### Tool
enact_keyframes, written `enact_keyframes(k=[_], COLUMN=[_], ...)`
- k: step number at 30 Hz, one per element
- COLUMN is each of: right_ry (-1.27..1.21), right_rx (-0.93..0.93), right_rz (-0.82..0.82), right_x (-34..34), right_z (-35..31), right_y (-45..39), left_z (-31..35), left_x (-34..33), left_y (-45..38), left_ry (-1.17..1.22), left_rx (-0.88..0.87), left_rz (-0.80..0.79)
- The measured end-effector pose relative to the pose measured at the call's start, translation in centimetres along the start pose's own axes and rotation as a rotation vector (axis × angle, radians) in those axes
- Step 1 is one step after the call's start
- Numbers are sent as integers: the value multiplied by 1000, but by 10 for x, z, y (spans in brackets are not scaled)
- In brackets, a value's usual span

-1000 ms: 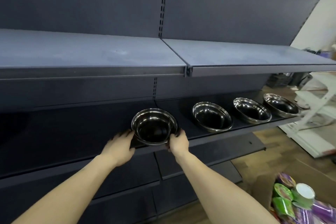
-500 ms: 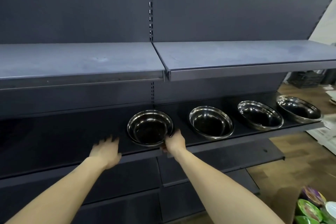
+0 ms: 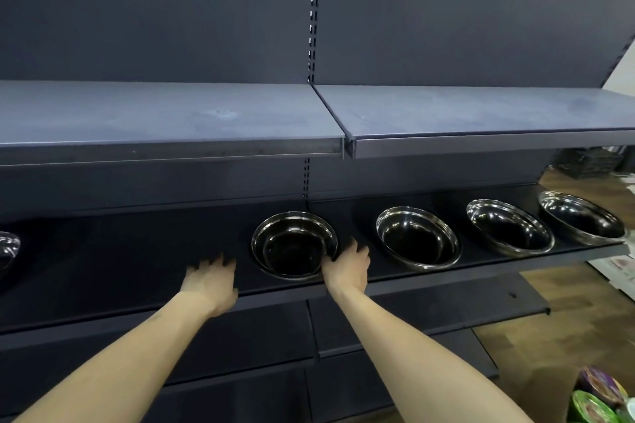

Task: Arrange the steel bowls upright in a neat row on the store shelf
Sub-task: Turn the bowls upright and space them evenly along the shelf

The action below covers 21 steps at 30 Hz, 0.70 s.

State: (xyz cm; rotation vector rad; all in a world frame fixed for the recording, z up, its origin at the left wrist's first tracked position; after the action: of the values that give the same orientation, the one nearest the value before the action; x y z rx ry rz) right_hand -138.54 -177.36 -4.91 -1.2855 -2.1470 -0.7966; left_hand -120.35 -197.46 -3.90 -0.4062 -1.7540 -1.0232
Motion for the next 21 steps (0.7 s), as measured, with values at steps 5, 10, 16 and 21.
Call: enact_keyframes(k=[5,10,16,21], right_ry=[229,391,465,517], right_rx=[233,387,497,553], right_rz=[36,-96,-212,-337], right_x=[-27,-90,-176,-246], right_z=[-59,-119,-184,-236], right_y=[26,54,86,114], left_z=[-25,-75,-163,-242], left_x=[0,0,-7,-13], left_y=[2,7,17,36], left_ry=[50,72,69,60], left_rx=[-46,-56,19,93], left_rz=[14,94,135,172])
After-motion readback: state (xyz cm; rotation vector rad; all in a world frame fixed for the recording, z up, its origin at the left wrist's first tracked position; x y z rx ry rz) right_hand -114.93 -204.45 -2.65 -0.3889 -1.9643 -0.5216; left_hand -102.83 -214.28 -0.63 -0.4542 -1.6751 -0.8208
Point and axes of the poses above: each hand's wrist, its own y-axis away from the middle knuckle, its own x-axis out of the back of the hand, z = x × y, the point moved 9 cm from there along -y, towards the middle knuckle, and after that the axes turned 11 degrees about -z, right-handed, at the moved point
